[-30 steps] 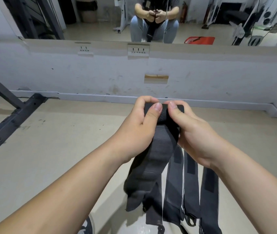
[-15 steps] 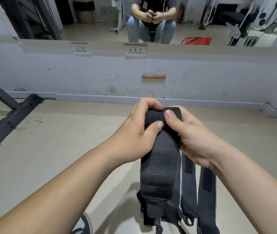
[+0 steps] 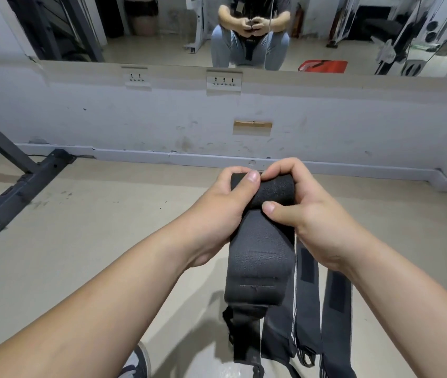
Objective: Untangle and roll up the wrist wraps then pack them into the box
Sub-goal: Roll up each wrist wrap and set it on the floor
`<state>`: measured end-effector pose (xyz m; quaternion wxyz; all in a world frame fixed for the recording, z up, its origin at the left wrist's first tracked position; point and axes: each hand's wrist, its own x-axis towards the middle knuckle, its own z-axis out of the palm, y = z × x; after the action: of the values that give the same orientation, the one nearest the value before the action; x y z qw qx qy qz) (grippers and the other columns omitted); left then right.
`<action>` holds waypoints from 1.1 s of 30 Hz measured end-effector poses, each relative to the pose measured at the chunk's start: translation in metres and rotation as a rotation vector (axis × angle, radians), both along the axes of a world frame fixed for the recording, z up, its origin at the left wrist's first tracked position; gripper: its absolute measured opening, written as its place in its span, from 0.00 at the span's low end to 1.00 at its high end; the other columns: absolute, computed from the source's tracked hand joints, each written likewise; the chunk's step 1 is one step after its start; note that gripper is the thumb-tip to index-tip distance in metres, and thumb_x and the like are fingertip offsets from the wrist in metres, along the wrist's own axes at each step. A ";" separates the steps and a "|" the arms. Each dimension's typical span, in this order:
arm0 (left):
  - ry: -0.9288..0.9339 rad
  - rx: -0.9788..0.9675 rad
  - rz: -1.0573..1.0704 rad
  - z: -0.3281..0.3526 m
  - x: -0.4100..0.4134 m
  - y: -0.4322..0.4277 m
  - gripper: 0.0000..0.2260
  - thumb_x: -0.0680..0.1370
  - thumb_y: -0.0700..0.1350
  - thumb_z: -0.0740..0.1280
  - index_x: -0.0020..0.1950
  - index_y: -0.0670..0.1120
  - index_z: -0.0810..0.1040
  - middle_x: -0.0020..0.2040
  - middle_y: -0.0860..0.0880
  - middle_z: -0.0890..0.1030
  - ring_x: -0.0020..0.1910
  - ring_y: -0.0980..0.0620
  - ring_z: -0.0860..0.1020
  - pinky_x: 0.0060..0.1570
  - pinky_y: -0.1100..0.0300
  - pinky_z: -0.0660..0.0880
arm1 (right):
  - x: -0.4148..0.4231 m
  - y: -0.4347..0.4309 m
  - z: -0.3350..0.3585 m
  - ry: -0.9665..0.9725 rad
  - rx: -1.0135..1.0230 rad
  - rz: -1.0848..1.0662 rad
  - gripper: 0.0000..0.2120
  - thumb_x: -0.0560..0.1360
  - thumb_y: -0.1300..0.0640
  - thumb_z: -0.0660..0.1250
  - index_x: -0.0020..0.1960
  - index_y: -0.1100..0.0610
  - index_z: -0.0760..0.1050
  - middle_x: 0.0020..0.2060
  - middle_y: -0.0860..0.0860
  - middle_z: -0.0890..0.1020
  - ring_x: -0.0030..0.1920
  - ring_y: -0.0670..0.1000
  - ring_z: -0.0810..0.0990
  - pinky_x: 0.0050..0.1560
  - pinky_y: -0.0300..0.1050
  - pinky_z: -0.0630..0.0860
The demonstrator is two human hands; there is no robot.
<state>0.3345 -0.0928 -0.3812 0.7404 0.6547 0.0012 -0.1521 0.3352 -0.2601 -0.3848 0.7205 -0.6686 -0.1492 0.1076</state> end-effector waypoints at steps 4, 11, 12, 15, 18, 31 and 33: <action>-0.123 0.055 0.012 -0.003 -0.001 0.001 0.08 0.87 0.53 0.62 0.66 0.57 0.71 0.58 0.43 0.85 0.54 0.47 0.84 0.64 0.42 0.79 | 0.001 0.005 0.006 0.223 0.079 -0.078 0.19 0.80 0.59 0.68 0.68 0.46 0.72 0.47 0.51 0.85 0.48 0.49 0.84 0.48 0.43 0.80; -0.444 0.312 -0.094 -0.002 -0.002 0.003 0.13 0.87 0.46 0.62 0.67 0.61 0.66 0.52 0.53 0.82 0.48 0.53 0.82 0.53 0.52 0.81 | -0.001 0.005 0.010 0.441 0.090 -0.039 0.25 0.83 0.36 0.58 0.62 0.52 0.83 0.55 0.55 0.88 0.54 0.54 0.88 0.54 0.50 0.83; -0.447 0.306 -0.099 -0.003 -0.002 0.004 0.14 0.87 0.45 0.62 0.67 0.61 0.66 0.52 0.53 0.82 0.49 0.51 0.83 0.54 0.50 0.82 | -0.001 0.003 0.010 0.402 0.081 -0.031 0.24 0.83 0.37 0.58 0.64 0.52 0.82 0.56 0.55 0.88 0.55 0.54 0.88 0.54 0.50 0.83; -0.416 0.312 -0.111 -0.003 -0.001 0.004 0.14 0.86 0.44 0.63 0.66 0.63 0.68 0.54 0.51 0.82 0.52 0.46 0.83 0.57 0.46 0.81 | 0.001 -0.002 0.009 0.298 0.064 -0.037 0.21 0.85 0.41 0.58 0.67 0.53 0.79 0.57 0.55 0.88 0.57 0.54 0.87 0.58 0.52 0.84; -0.247 0.195 -0.083 -0.002 0.001 0.000 0.12 0.85 0.44 0.65 0.64 0.60 0.71 0.53 0.52 0.83 0.47 0.55 0.82 0.53 0.53 0.79 | 0.002 -0.001 0.001 0.265 0.078 -0.065 0.18 0.86 0.46 0.60 0.68 0.56 0.77 0.58 0.59 0.87 0.56 0.56 0.87 0.57 0.52 0.84; 0.066 0.043 -0.018 0.000 0.005 0.002 0.24 0.83 0.65 0.62 0.69 0.50 0.77 0.61 0.46 0.87 0.60 0.46 0.86 0.67 0.41 0.78 | 0.000 -0.003 -0.003 0.061 -0.019 0.005 0.20 0.83 0.68 0.64 0.70 0.51 0.72 0.52 0.49 0.84 0.53 0.49 0.83 0.58 0.49 0.82; 0.032 0.025 0.035 0.000 0.005 0.002 0.20 0.83 0.62 0.64 0.67 0.50 0.76 0.59 0.46 0.87 0.58 0.47 0.86 0.64 0.45 0.81 | 0.001 -0.001 0.001 0.120 0.001 -0.009 0.22 0.82 0.69 0.64 0.69 0.48 0.75 0.52 0.50 0.85 0.51 0.50 0.84 0.53 0.45 0.83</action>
<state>0.3392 -0.0908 -0.3817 0.7346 0.6613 0.0265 -0.1495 0.3363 -0.2607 -0.3842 0.7289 -0.6614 -0.1027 0.1441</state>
